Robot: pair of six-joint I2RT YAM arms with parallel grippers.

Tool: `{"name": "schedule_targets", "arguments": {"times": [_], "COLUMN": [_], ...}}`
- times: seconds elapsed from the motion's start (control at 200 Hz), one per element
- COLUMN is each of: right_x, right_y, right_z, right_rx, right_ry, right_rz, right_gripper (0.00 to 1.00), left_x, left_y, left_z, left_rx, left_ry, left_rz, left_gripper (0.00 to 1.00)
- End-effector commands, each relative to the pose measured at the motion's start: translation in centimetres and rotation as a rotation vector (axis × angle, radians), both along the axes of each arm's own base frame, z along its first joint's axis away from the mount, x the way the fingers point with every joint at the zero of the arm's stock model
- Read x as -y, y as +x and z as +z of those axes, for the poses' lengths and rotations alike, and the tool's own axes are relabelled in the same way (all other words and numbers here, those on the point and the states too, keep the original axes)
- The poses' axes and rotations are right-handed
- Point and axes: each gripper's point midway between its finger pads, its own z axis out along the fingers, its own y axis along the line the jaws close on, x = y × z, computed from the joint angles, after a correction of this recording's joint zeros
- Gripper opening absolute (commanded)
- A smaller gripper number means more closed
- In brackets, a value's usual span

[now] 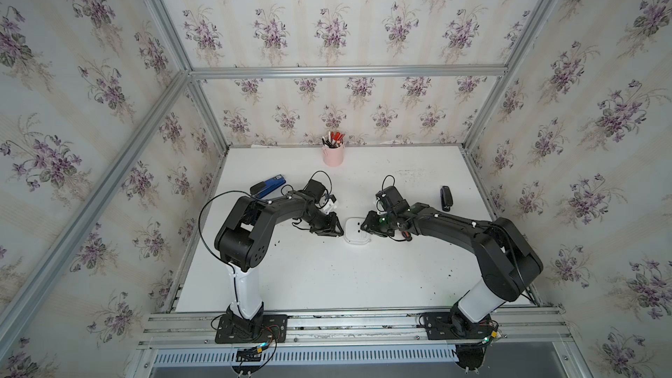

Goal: Remove the battery from the alarm
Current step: Install the cover on the alarm.

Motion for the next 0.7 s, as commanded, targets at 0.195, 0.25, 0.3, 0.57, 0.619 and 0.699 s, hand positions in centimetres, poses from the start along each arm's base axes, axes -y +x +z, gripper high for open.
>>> {"name": "schedule_targets", "arguments": {"times": [0.195,0.25,0.3,0.57,0.619,0.699], "right_x": [2.0,2.1,2.2,1.0,0.7,-0.1], "right_y": [-0.7,-0.6,-0.4,0.4,0.6,0.9], "right_z": [-0.4,-0.2,0.1,1.6,1.6,2.2], "right_rx": [-0.046,-0.041,-0.037,-0.018,-0.020,-0.011], "right_ry": [-0.053,-0.050,-0.039,0.026,0.031,0.079], "right_rz": [-0.032,-0.038,-0.045,-0.025,-0.023,-0.021], "right_gripper": [0.46,0.46,0.47,0.31,0.17,0.00], "left_x": [-1.6,-1.7,-1.7,-1.7,-1.6,-1.7], "left_y": [-0.6,-0.7,-0.6,-0.6,-0.6,-0.6], "left_z": [-1.5,-1.6,-1.6,-1.6,-1.5,-1.5], "left_rx": [-0.013,-0.013,-0.013,-0.015,-0.013,-0.014], "left_ry": [0.108,0.110,0.110,0.108,0.107,0.109], "left_rz": [0.004,0.003,0.004,0.006,0.006,0.007], "left_gripper": [0.36,0.36,0.36,0.36,0.36,0.36]}}
